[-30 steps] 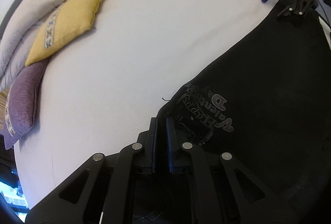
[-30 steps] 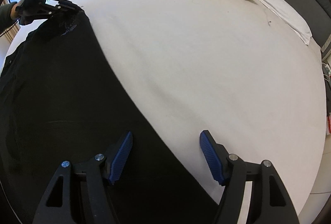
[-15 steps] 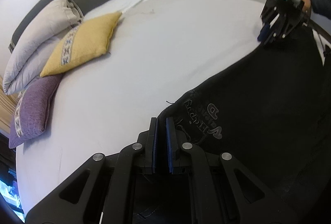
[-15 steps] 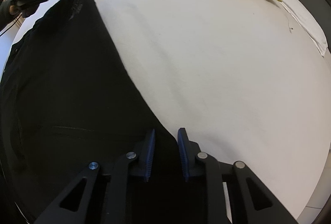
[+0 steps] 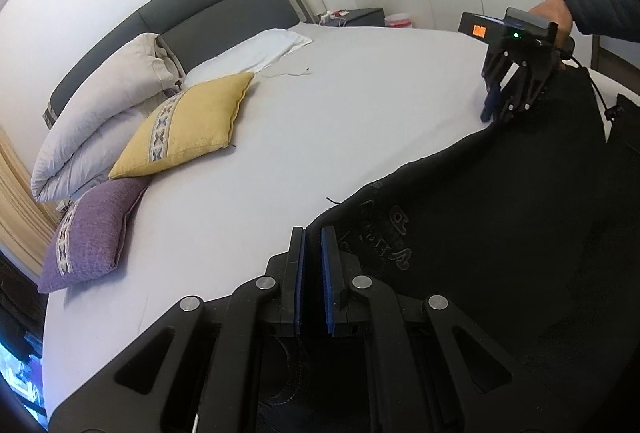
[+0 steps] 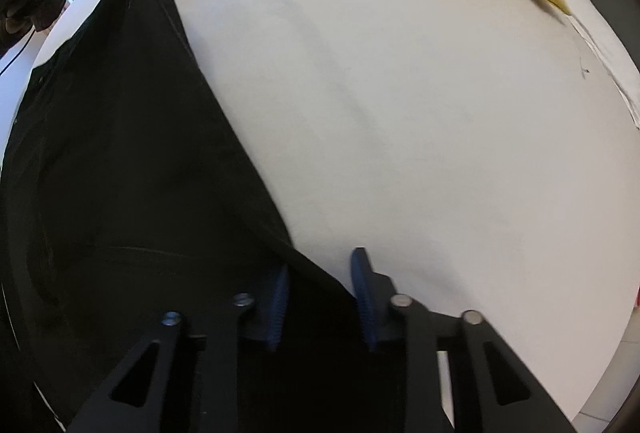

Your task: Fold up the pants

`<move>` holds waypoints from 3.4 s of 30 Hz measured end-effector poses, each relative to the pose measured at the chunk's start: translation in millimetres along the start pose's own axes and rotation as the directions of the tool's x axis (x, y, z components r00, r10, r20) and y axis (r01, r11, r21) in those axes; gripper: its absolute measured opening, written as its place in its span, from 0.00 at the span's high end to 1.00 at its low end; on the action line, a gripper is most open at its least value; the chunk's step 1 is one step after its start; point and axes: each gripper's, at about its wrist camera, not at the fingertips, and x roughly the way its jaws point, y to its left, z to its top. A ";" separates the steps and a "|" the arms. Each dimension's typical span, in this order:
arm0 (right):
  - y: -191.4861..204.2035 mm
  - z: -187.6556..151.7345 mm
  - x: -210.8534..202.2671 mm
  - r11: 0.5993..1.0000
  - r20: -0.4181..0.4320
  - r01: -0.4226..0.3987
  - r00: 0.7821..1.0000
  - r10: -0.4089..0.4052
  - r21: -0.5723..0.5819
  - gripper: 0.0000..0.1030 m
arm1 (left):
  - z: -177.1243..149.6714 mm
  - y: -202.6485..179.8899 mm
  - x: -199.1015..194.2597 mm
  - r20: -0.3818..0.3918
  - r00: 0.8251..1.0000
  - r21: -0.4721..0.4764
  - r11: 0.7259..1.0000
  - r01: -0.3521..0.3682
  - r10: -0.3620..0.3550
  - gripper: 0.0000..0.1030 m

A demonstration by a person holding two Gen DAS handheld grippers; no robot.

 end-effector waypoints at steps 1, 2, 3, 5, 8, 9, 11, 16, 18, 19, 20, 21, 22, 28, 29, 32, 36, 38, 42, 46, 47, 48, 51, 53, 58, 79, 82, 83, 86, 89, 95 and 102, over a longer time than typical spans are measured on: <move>1.3 2.1 -0.3 1.000 -0.010 0.001 1.000 -0.001 -0.017 0.88 | -1.3 -0.6 0.0 -0.003 1.000 -0.003 1.000 -0.001 0.001 0.94; 3.1 3.8 -0.9 0.999 -0.020 0.019 1.000 -0.020 -0.039 0.91 | -3.1 -1.3 0.0 -0.008 1.000 -0.003 1.000 -0.003 0.003 0.94; 3.7 5.0 -2.1 0.998 -0.027 0.040 0.999 -0.042 -0.054 0.92 | -5.1 -1.7 1.3 -0.016 1.000 -0.004 1.000 -0.006 0.006 0.94; 3.2 6.2 -8.1 0.995 -0.019 0.075 0.997 -0.077 -0.066 0.94 | -8.1 -0.6 5.0 -0.028 1.000 -0.014 1.000 -0.012 0.012 0.94; -1.4 4.2 -30.5 0.991 0.047 0.123 0.992 -0.121 -0.044 0.95 | -10.0 6.4 11.0 -0.044 0.999 -0.056 0.998 -0.021 0.019 0.94; 1.7 1.3 -37.0 0.989 0.061 0.140 0.989 -0.137 -0.041 0.95 | -8.7 7.8 14.1 -0.048 0.999 -0.063 0.998 -0.023 0.020 0.94; 10.6 1.7 -50.4 0.982 0.093 0.184 0.979 -0.179 -0.045 0.96 | -6.3 6.6 10.0 -0.045 0.999 -0.069 0.997 -0.027 0.024 0.94; 40.7 -13.8 -79.5 0.943 0.126 0.325 0.941 -0.314 -0.077 0.96 | -4.4 1.2 -20.5 -0.039 0.999 -0.053 0.998 -0.029 0.027 0.94; 53.7 -13.2 -89.0 0.927 0.147 0.368 0.923 -0.355 -0.073 0.96 | -5.7 0.0 -42.3 -0.032 0.999 -0.051 0.998 -0.034 0.033 0.94; 81.2 -8.3 -93.1 0.920 0.165 0.385 0.914 -0.371 -0.065 0.97 | -7.4 -0.9 -54.1 -0.028 0.999 -0.055 0.998 -0.036 0.035 0.94; 91.2 -6.9 -97.9 0.914 0.177 0.402 0.905 -0.386 -0.062 0.97 | -10.7 -4.3 -69.9 -0.023 0.999 -0.060 0.998 -0.036 0.035 0.94; 110.0 -11.9 -102.8 0.898 0.185 0.434 0.891 -0.415 -0.075 0.97 | -14.6 -9.0 -81.8 -0.022 0.999 -0.058 0.998 -0.033 0.032 0.94; 130.5 -16.6 -104.3 0.875 0.185 0.473 0.874 -0.450 -0.104 0.97 | -19.4 -15.3 -93.7 -0.022 0.999 -0.049 0.998 -0.034 0.033 0.94; 212.3 -45.0 -95.6 0.842 0.194 0.522 0.847 -0.495 -0.134 0.97 | -70.3 -60.7 -161.4 -0.043 0.999 -0.050 0.999 -0.020 0.018 0.94; 225.3 -50.0 -92.3 0.845 0.190 0.520 0.849 -0.494 -0.125 0.97 | -82.7 -72.3 -172.5 -0.051 0.999 -0.041 0.999 -0.022 0.020 0.94; 262.2 -69.8 -82.2 0.846 0.164 0.523 0.848 -0.504 -0.107 0.97 | -115.1 -106.2 -194.6 -0.065 0.998 -0.035 0.999 -0.021 0.018 0.94; 304.4 -92.6 -56.3 0.843 0.122 0.529 0.847 -0.517 -0.098 0.97 | -153.0 -138.3 -214.7 -0.074 0.997 -0.088 0.996 -0.017 0.010 0.94; 326.3 -97.5 -46.5 0.834 0.109 0.543 0.839 -0.533 -0.099 0.97 | -168.4 -148.3 -221.2 -0.081 0.997 -0.110 0.994 -0.028 0.020 0.94; 360.6 -98.4 -41.2 0.818 0.114 0.563 0.826 -0.552 -0.113 0.97 | -198.2 -165.6 -233.7 -0.095 0.995 -0.162 0.985 -0.051 0.036 0.94; 369.0 -105.3 -33.8 0.818 0.095 0.566 0.824 -0.558 -0.101 0.97 | -223.0 -181.1 -240.7 -0.105 0.994 -0.209 0.976 -0.053 0.032 0.94; 371.5 -109.0 -33.7 0.817 0.092 0.568 0.823 -0.561 -0.102 0.97 | -226.9 -187.3 -243.2 -0.105 0.994 -0.211 0.976 -0.058 0.036 0.94; 371.2 -108.4 -32.6 0.815 0.085 0.570 0.822 -0.564 -0.105 0.97 | -226.4 -188.3 -243.3 -0.105 0.994 -0.211 0.976 -0.059 0.037 0.94; 373.0 -108.8 -35.9 0.807 0.083 0.581 0.814 -0.575 -0.104 0.97 | -230.9 -193.7 -248.3 -0.094 0.995 -0.224 0.973 -0.054 0.034 0.94; 376.9 -110.2 -39.7 0.803 0.084 0.589 0.808 -0.583 -0.091 0.97 | -230.4 -198.9 -253.9 -0.084 0.996 -0.215 0.975 -0.055 0.038 0.94; 387.8 -119.8 -37.2 0.797 0.064 0.597 0.803 -0.593 -0.097 0.97 | -227.7 -206.9 -260.0 -0.081 0.996 -0.209 0.977 -0.042 0.026 0.94; 395.8 -126.4 -12.1 0.812 0.053 0.578 0.816 -0.575 -0.080 0.96 | -231.7 -198.0 -235.6 -0.127 0.992 -0.106 0.994 0.012 -0.026 0.93; 396.0 -126.0 -15.5 0.805 0.053 0.590 0.807 -0.588 -0.069 0.96 | -231.9 -198.7 -239.2 -0.112 0.993 -0.100 0.995 0.013 -0.025 0.93; 396.7 -126.2 -17.9 0.803 0.056 0.592 0.806 -0.590 -0.062 0.96 | -233.1 -200.5 -238.8 -0.113 0.993 -0.091 0.996 0.012 -0.023 0.93; 398.3 -126.5 -12.1 0.810 0.040 0.583 0.812 -0.582 -0.065 0.96 | -237.6 -203.3 -228.9 -0.127 0.992 -0.068 0.998 0.013 -0.021 0.91; 402.0 -124.4 -5.9 0.787 0.039 0.610 0.792 -0.609 -0.095 0.96 | -232.7 -202.6 -228.5 -0.130 0.992 -0.068 0.998 -0.009 0.000 0.86; 402.3 -134.4 -24.6 0.809 0.061 0.588 0.807 -0.588 0.009 0.90 | -231.6 -192.1 -241.5 -0.168 0.986 -0.114 0.994 0.006 -0.025 0.37; 379.1 -168.0 -80.5 0.835 0.116 0.415 0.869 -0.482 0.360 0.66 | -188.2 -165.6 -270.3 -0.060 0.997 -0.264 0.964 0.033 -0.051 0.36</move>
